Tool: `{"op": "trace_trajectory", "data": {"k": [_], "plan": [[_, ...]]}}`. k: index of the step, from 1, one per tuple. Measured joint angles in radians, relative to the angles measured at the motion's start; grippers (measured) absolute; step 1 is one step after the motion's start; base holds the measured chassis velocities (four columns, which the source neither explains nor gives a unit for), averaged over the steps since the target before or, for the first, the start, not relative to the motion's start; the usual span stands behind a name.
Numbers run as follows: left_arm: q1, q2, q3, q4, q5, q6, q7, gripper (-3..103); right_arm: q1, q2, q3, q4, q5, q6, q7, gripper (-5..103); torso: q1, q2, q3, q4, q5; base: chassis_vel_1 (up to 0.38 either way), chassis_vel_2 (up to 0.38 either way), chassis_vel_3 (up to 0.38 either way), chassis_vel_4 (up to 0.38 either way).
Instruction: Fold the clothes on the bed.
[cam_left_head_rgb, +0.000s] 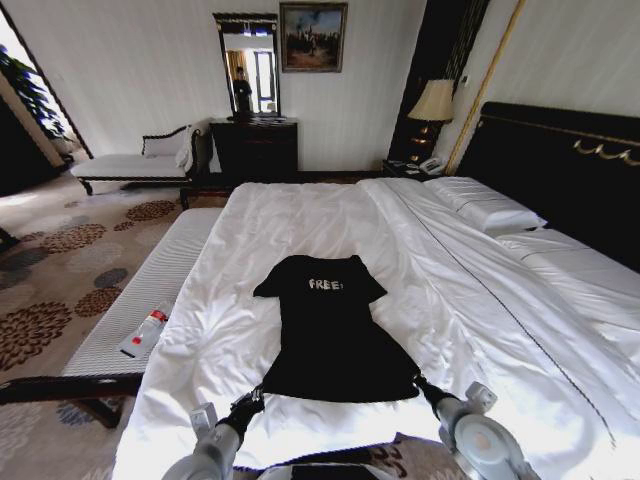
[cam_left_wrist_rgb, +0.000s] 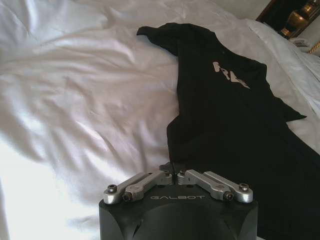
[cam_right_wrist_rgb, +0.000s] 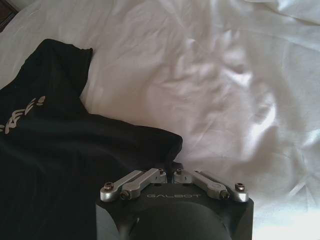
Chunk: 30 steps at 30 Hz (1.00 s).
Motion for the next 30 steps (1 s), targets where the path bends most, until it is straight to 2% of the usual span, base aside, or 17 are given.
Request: {"op": "trace_trajectory", "data": {"k": [7,12,17,19,21,26,30], "plan": [[0.092,-0.007,-0.05,-0.063,0.015,-0.031,0.006,0,-0.097,0.004,-0.023,0.064,-0.061,-0.032,0.007,2,0.0,0.0,0.0,-0.0003,0.0,0.0,0.0,0.0,0.0],[0.172,-0.001,-0.069,-0.06,0.053,-0.08,0.038,0,-0.153,0.02,-0.033,0.088,-0.131,-0.057,0.016,2,0.0,0.0,0.0,-0.0003,0.0003,0.0,0.0,0.0,0.0],[0.237,0.005,-0.079,-0.053,0.098,-0.111,0.059,0,-0.186,0.045,-0.044,0.1,-0.154,-0.064,0.028,2,0.0,0.0,0.0,-0.0002,0.0,0.0,0.0,0.0,0.0],[0.248,0.008,-0.083,-0.055,0.105,-0.117,0.062,0,-0.194,0.05,-0.048,0.108,-0.16,-0.065,0.033,2,0.0,0.0,0.0,-0.0002,0.0,0.0,0.0,0.0,0.0],[0.269,0.012,-0.091,-0.06,0.116,-0.129,0.065,0,-0.21,0.062,-0.06,0.11,-0.205,-0.062,0.041,2,0.0,0.0,0.0,-0.0003,0.0,0.0,0.0,0.0,0.0],[0.315,0.014,-0.089,-0.063,0.135,-0.152,0.071,0,-0.228,0.071,-0.072,0.114,-0.222,-0.066,0.051,2,0.0,0.0,0.0,-0.0003,0.0,0.0,0.0,0.0,0.0],[0.379,0.012,-0.076,-0.055,0.17,-0.204,0.085,0,-0.255,0.079,-0.087,0.137,-0.234,-0.074,0.06,2,0.0,0.0,0.0,-0.0003,0.0003,0.0,0.0,0.0,0.0]]}}
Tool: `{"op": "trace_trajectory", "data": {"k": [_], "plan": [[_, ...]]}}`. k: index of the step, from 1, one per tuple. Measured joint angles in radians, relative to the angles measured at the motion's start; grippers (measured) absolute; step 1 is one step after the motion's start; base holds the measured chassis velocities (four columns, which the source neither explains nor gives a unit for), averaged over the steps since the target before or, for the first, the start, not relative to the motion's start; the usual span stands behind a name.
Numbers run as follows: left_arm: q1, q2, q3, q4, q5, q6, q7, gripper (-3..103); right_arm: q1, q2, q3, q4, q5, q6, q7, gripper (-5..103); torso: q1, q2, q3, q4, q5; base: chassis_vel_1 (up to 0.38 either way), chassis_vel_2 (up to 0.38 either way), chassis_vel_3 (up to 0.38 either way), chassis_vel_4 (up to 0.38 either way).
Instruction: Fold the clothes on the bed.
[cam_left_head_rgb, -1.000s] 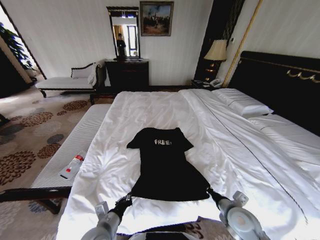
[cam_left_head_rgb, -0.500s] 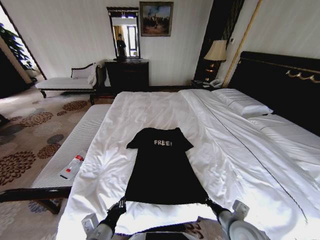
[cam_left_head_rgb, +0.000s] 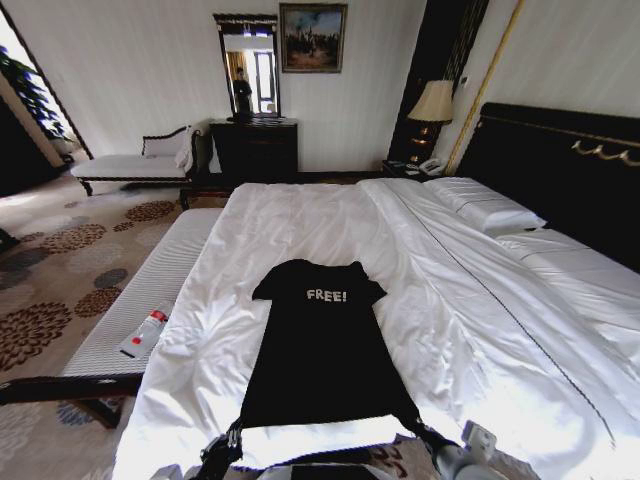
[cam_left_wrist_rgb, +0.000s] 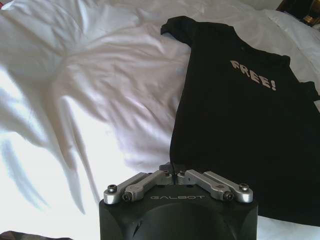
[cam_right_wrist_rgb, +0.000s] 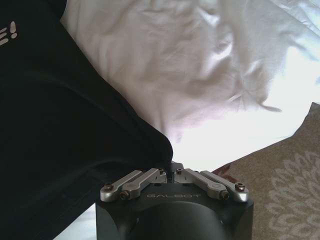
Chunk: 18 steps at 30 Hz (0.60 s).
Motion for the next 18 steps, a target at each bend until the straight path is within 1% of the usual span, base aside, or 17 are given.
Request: {"op": "trace_trajectory", "data": {"k": [1,4,6,7,9,14,17,18], "plan": [[0.0,0.0,0.0,0.0,0.0,0.0,0.0,0,0.0,0.0,0.0,0.0,0.0,0.0,0.0,2,0.0,0.0,0.0,0.0,0.0,0.0,0.0,0.0,0.0],[0.01,-0.012,0.01,0.017,0.02,-0.025,0.0,0,-0.017,0.0,-0.008,0.003,-0.016,-0.001,0.006,2,0.0,0.0,0.0,0.0001,-0.0003,0.0,0.0,0.0,0.0],[0.014,-0.016,0.008,0.018,0.02,-0.029,0.0,0,-0.032,0.003,-0.02,0.006,-0.058,0.013,0.005,2,0.0,0.0,0.0,0.0001,-0.0001,0.0,0.0,0.0,0.0],[0.014,-0.016,0.008,0.018,0.02,-0.029,0.0,0,-0.032,0.003,-0.02,0.006,-0.058,0.013,0.005,2,0.0,0.0,0.0,0.0001,-0.0001,0.0,0.0,0.0,0.0],[0.015,-0.016,-0.005,0.018,0.019,-0.03,0.0,0,-0.043,0.009,-0.034,0.006,-0.11,0.032,-0.01,2,0.0,0.0,0.0,-0.0001,-0.0001,0.0,0.0,0.0,0.0],[0.008,-0.025,-0.023,0.025,0.017,-0.03,-0.003,0,-0.037,0.01,-0.038,-0.003,-0.114,0.032,-0.011,2,0.0,0.0,0.0,0.0,-0.0003,0.0,0.0,0.0,0.0],[-0.044,-0.034,-0.028,0.08,0.015,-0.035,-0.004,0,-0.025,-0.007,-0.027,-0.021,-0.114,0.027,-0.003,2,0.0,0.0,0.0,0.0002,-0.0001,0.0,0.0,0.0,0.0],[-0.044,-0.034,-0.028,0.08,0.015,-0.035,-0.004,0,-0.025,-0.007,-0.027,-0.021,-0.114,0.027,-0.003,2,0.0,0.0,0.0,0.0002,-0.0001,0.0,0.0,0.0,0.0]]}}
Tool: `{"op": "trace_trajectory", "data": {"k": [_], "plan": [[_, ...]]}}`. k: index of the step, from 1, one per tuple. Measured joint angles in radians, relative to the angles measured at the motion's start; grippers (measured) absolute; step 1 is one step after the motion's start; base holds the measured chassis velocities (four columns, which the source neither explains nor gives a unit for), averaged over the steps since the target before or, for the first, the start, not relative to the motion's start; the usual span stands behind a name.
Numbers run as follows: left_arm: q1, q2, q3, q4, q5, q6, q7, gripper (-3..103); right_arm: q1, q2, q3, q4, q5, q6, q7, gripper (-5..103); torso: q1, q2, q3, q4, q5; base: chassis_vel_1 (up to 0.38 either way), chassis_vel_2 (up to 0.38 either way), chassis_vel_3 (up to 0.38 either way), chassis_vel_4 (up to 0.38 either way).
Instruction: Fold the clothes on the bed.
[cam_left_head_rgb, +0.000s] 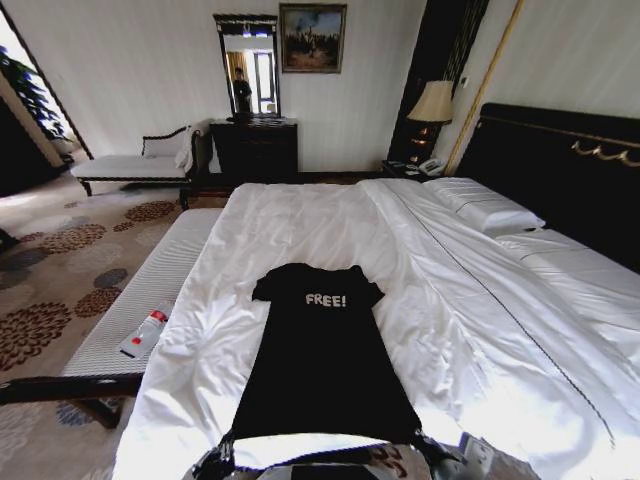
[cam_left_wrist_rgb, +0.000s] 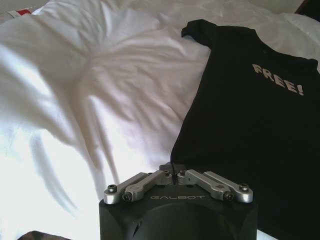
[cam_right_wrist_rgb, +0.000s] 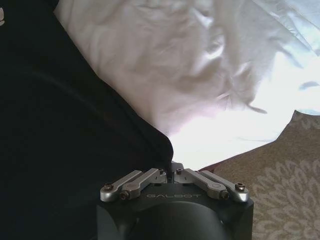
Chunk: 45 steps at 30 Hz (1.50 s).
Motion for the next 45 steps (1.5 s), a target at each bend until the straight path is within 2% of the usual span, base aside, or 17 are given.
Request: {"op": "trace_trajectory", "data": {"k": [3,11,18,26,30,34,35,37,39,40,42,43,44,45], "plan": [[-0.015,0.006,-0.022,-0.008,-0.015,0.005,-0.01,0,-0.017,-0.009,0.025,0.022,0.016,-0.01,0.011,2,0.0,0.0,0.0,0.0,0.0,0.0,0.0,0.0,0.0],[0.037,0.031,-0.055,-0.089,-0.024,0.021,-0.019,0,-0.062,-0.013,0.05,0.073,0.017,-0.012,0.027,2,0.0,0.0,0.0,-0.0002,0.0001,0.0,0.0,0.0,0.0],[0.0,0.027,-0.057,-0.044,-0.018,0.03,-0.023,0,-0.046,-0.009,0.049,0.047,-0.003,-0.007,0.034,2,0.0,0.0,0.0,0.0,0.0001,0.0,0.0,0.0,0.0],[-0.075,0.041,-0.056,-0.009,-0.031,0.057,-0.022,0,-0.041,-0.011,0.053,0.03,-0.084,0.025,0.02,2,0.0,0.0,0.0,-0.0001,0.0,0.0,0.0,0.0,0.0],[-0.106,0.042,-0.04,-0.018,-0.037,0.1,-0.046,0,-0.039,-0.015,0.029,0.026,-0.145,0.045,0.018,2,0.0,0.0,0.0,-0.0003,-0.0001,0.0,0.0,0.0,0.0],[-0.089,0.046,-0.035,-0.022,-0.028,0.103,-0.046,0,-0.033,-0.027,0.029,0.01,-0.149,0.047,0.016,2,0.0,0.0,0.0,-0.0001,0.0001,0.0,0.0,0.0,0.0],[-0.081,0.046,-0.03,-0.022,-0.019,0.102,-0.048,0,-0.032,-0.029,0.028,0.006,-0.148,0.048,0.014,-2,0.0,0.0,0.0,-0.0001,0.0001,0.0,0.0,0.0,0.0],[-0.058,0.043,-0.021,-0.024,0.019,0.093,-0.05,0,-0.032,-0.03,0.025,0.004,-0.148,0.048,0.016,7,0.0,0.0,0.0,-0.0002,-0.0001,0.0,0.0,0.0,0.0],[-0.045,0.041,-0.018,-0.031,0.034,0.089,-0.053,-3,-0.031,-0.029,0.024,0.005,-0.15,0.048,0.02,7,0.0,0.0,0.0,-0.0003,-0.0002,0.0,0.0,0.0,0.0],[-0.035,0.041,-0.015,-0.04,0.041,0.087,-0.053,-3,-0.031,-0.029,0.023,0.008,-0.149,0.048,0.022,13,0.0,0.0,0.0,-0.0003,0.0002,0.0,0.0,0.0,0.0],[-0.019,0.042,-0.013,-0.054,0.046,0.087,-0.057,7,-0.031,-0.029,0.023,0.017,-0.146,0.05,0.029,24,0.0,0.0,0.0,-0.0002,0.0,0.0,0.0,0.0,0.0],[-0.019,0.042,-0.013,-0.054,0.046,0.087,-0.057,7,-0.031,-0.029,0.023,0.017,-0.146,0.05,0.029,24,0.0,0.0,0.0,-0.0002,0.0,0.0,0.0,0.0,0.0],[-0.01,0.043,-0.014,-0.058,0.053,0.087,-0.058,12,-0.031,-0.03,0.024,0.018,-0.141,0.055,0.032,29,0.0,0.0,0.0,-0.0003,0.0,0.0,0.0,0.0,0.0],[-0.003,0.043,-0.015,-0.059,0.064,0.087,-0.058,18,-0.031,-0.031,0.025,0.019,-0.136,0.061,0.032,29,0.0,0.0,0.0,-0.0003,0.0,0.0,0.0,0.0,0.0]]}}
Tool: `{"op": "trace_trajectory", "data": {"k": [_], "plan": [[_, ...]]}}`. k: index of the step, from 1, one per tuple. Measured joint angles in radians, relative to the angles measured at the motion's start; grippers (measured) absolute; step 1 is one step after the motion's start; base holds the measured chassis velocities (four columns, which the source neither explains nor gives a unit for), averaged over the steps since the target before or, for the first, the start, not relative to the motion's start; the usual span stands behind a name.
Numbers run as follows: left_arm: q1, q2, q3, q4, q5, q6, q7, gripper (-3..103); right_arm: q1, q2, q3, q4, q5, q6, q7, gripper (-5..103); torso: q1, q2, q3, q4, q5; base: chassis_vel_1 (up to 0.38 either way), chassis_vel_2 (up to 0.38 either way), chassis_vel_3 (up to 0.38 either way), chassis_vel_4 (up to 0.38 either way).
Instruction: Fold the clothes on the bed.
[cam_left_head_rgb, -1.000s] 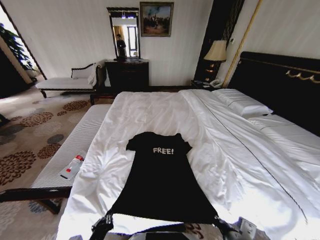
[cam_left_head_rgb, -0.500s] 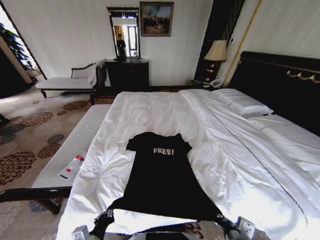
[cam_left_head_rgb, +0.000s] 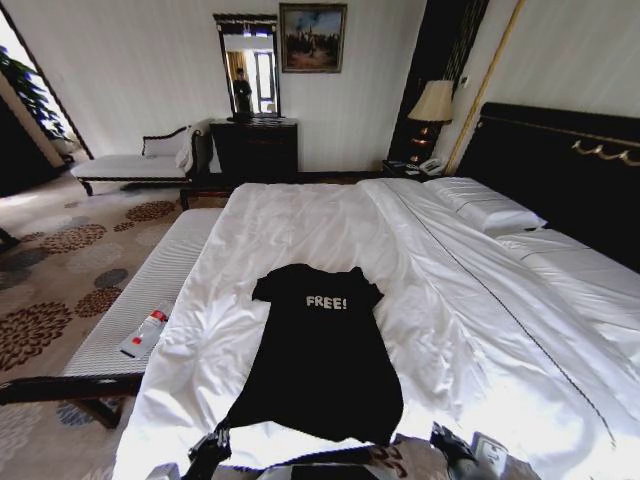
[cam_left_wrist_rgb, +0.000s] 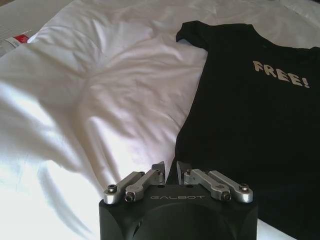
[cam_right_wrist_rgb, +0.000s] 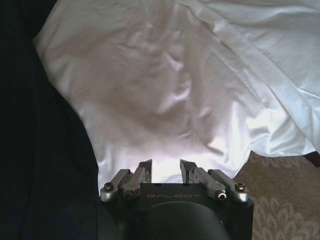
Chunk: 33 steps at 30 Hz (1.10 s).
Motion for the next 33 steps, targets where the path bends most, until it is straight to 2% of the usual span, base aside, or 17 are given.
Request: {"op": "trace_trajectory", "data": {"k": [2,3,5,6,8,9,10,12,13,15,16,17,20,22,23,27,33], "plan": [[0.017,0.0,0.0,-0.004,0.022,0.0,0.0,24,0.0,-0.004,0.005,-0.001,0.005,0.012,-0.001,40,0.0,0.0,0.0,0.0,-0.0002,0.0,0.0,0.0,0.0],[0.017,0.0,0.0,-0.004,0.022,0.0,0.0,24,0.0,-0.004,0.005,-0.001,0.005,0.012,-0.001,40,0.0,0.0,0.0,0.0,-0.0002,0.0,0.0,0.0,0.0],[0.044,0.0,0.004,-0.009,0.058,-0.009,0.003,34,0.011,-0.009,0.01,-0.013,0.006,0.03,-0.005,46,0.0,0.0,0.0,0.0,0.0,0.0,0.0,0.0,0.0],[0.054,0.0,0.005,-0.011,0.074,-0.015,0.003,40,0.022,-0.011,0.013,-0.018,0.008,0.038,-0.008,57,0.0,0.0,0.0,0.0,0.0001,0.0,0.0,0.0,0.0],[0.059,-0.001,0.004,-0.014,0.086,-0.021,0.003,45,0.038,-0.017,0.018,-0.022,0.012,0.049,-0.013,57,0.0,0.0,0.0,0.0001,0.0001,0.0,0.0,0.0,0.0],[0.059,-0.002,0.0,-0.017,0.089,-0.024,0.003,51,0.057,-0.025,0.023,-0.024,0.022,0.056,-0.016,62,0.0,0.0,0.0,0.0,0.0001,0.0,0.0,0.0,0.0],[0.054,-0.003,-0.008,-0.021,0.091,-0.026,0.001,51,0.078,-0.034,0.031,-0.024,0.042,0.061,-0.017,68,0.0,0.0,0.0,0.0001,0.0002,0.0,0.0,0.0,0.0],[0.041,-0.006,-0.018,-0.027,0.096,-0.027,-0.002,56,0.11,-0.052,0.041,-0.024,0.081,0.063,-0.016,68,0.0,0.0,0.0,0.0001,0.0002,0.0,0.0,0.0,0.0],[0.022,-0.008,-0.026,-0.032,0.101,-0.028,-0.004,67,0.148,-0.077,0.054,-0.023,0.13,0.063,-0.011,79,0.0,0.0,0.0,0.0,0.0001,0.0,0.0,0.0,0.0],[-0.015,-0.008,-0.031,-0.037,0.109,-0.028,-0.005,72,0.221,-0.139,0.087,-0.023,0.239,0.05,-0.011,89,0.0,0.0,0.0,-0.0001,0.0006,0.0,0.0,0.0,0.0],[-0.034,-0.008,-0.03,-0.034,0.123,-0.028,-0.003,77,0.26,-0.182,0.115,-0.026,0.305,0.046,-0.044,89,0.0,0.0,0.0,0.0,0.0004,0.0,0.0,0.0,0.0],[-0.034,-0.008,-0.03,-0.034,0.123,-0.028,-0.003,77,0.26,-0.182,0.115,-0.026,0.305,0.046,-0.044,89,0.0,0.0,0.0,0.0,0.0004,0.0,0.0,0.0,0.0],[-0.078,-0.007,-0.019,-0.009,0.181,-0.034,0.015,88,0.357,-0.27,0.18,-0.056,0.446,0.042,-0.15,99,0.0,0.0,0.0,0.0003,-0.0001,0.0,0.0,0.0,0.0],[-0.125,-0.009,-0.01,0.012,0.202,-0.04,0.028,97,0.499,-0.336,0.192,-0.13,0.604,0.032,-0.194,100,0.0,0.0,0.0,0.0,0.0001,0.0,0.0,0.0,0.0],[-0.125,-0.009,-0.01,0.012,0.202,-0.04,0.028,97,0.499,-0.336,0.192,-0.13,0.604,0.032,-0.194,100,0.0,0.0,0.0,0.0,0.0001,0.0,0.0,0.0,0.0],[-0.198,0.003,-0.009,-0.001,0.158,-0.019,0.04,100,0.723,-0.353,0.131,-0.308,0.838,0.0,-0.2,100,0.0,0.0,0.0,0.0002,0.0002,0.0,0.0,0.0,0.0],[-0.251,0.044,-0.028,-0.009,0.083,-0.022,0.074,100,0.913,-0.327,0.047,-0.499,0.892,-0.062,-0.243,100,0.0,0.0,0.0,0.0001,0.0,0.0,0.0,0.0,0.0]]}}
